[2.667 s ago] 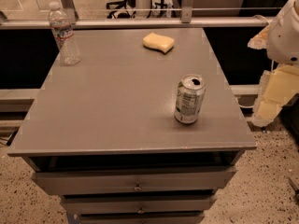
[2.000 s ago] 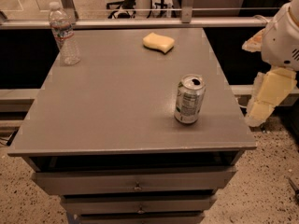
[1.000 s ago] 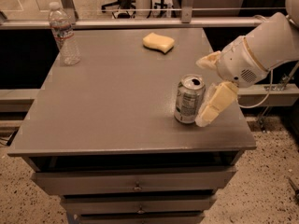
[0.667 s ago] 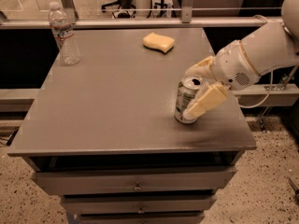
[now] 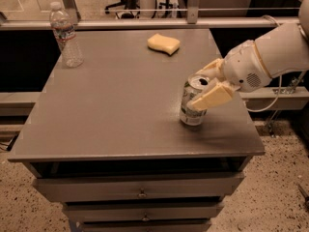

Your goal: Pick 7up can

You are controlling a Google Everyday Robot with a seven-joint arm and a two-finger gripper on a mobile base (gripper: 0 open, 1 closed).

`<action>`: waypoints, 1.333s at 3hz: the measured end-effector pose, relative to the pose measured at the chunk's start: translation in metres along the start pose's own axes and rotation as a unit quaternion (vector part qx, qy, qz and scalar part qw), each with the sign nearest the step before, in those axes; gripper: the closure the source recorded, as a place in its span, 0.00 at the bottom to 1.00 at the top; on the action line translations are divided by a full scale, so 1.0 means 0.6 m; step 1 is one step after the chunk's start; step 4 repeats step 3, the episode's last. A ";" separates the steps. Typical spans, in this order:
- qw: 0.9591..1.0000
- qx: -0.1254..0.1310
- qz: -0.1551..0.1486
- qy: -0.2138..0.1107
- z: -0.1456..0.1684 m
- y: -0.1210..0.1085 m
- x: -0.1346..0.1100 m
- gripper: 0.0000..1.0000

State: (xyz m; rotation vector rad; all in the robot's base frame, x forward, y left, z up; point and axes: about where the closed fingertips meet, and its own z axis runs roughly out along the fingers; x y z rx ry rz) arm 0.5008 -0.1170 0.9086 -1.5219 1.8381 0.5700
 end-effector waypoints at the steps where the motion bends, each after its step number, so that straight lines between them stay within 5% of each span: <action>1: 1.000 0.007 -0.006 -0.029 -0.022 -0.010 -0.031 0.93; 2: 0.997 0.014 -0.007 -0.072 -0.053 -0.023 -0.070 1.00; 4: 0.996 0.016 -0.008 -0.083 -0.061 -0.026 -0.083 1.00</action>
Offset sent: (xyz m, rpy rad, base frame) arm 0.0198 -0.0022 0.0959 0.2543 -0.0978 -0.0104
